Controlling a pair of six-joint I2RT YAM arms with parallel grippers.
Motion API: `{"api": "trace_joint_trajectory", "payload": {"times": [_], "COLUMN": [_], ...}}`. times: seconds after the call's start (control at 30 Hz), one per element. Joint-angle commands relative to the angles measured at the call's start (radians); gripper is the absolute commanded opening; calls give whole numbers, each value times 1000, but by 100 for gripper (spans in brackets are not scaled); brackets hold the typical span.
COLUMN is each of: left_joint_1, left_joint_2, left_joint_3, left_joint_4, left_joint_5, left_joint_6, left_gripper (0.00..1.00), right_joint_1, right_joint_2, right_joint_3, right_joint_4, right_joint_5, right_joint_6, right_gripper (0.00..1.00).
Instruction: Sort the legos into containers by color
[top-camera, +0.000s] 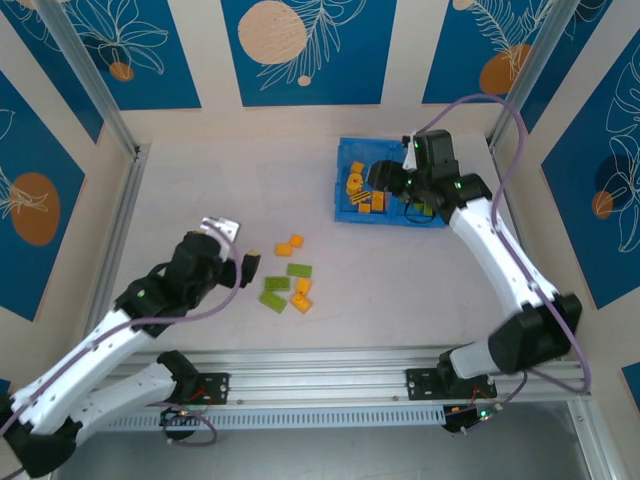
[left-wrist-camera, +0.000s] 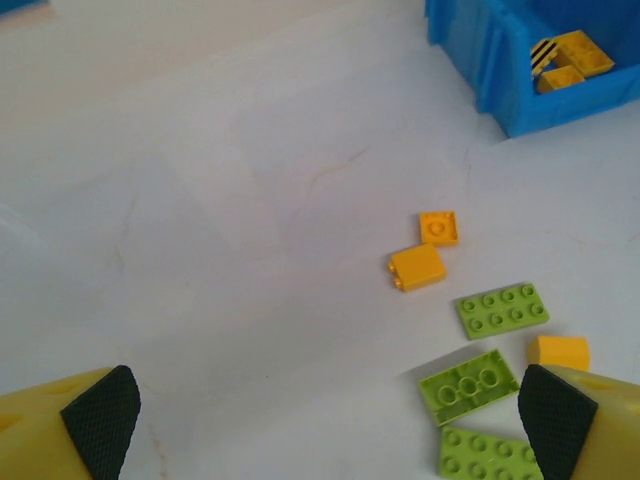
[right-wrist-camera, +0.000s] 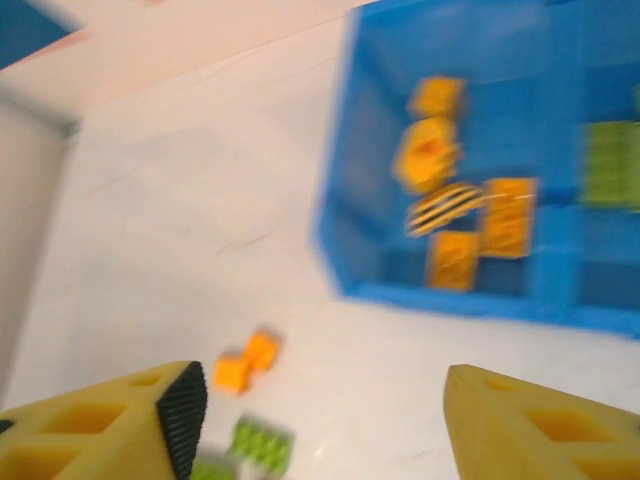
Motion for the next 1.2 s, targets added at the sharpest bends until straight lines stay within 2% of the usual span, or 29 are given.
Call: {"api": "trace_joint_trajectory", "payload": {"times": [0.0,0.2,0.37,0.5,0.8,1.0,1.17], "left_joint_1": [27,88,118,128,129,129,129], "left_joint_2": [171,528,843,1020,1187,1209,1209], "left_joint_3": [37,220,440,571,633,595,583], "left_joint_4": [51,116,69,38,-1,9,12], "left_joint_5": [76,298,372,395,384,394,387], "left_joint_6": [-158,-206,-200,-177,-165,-172,-167], "left_gripper": [98,88,82,75,60,45,37], "right_joint_1": [61,177,178,181,179,180,180], "right_joint_2": [-112,-240,-254,-258,-271,-268,-271], "right_joint_3": [-93,-198,-270,-288,-296,-301,-297], "right_joint_4": [-73,-211,-258,-257,-255,-243,-240], "right_joint_5": [-216,-237,-232,-233,-208,-231,-255], "right_joint_6": [-33,-28,-17,-17,-21,-12,0], "right_gripper": [71,83,88,90,90,91,90]}}
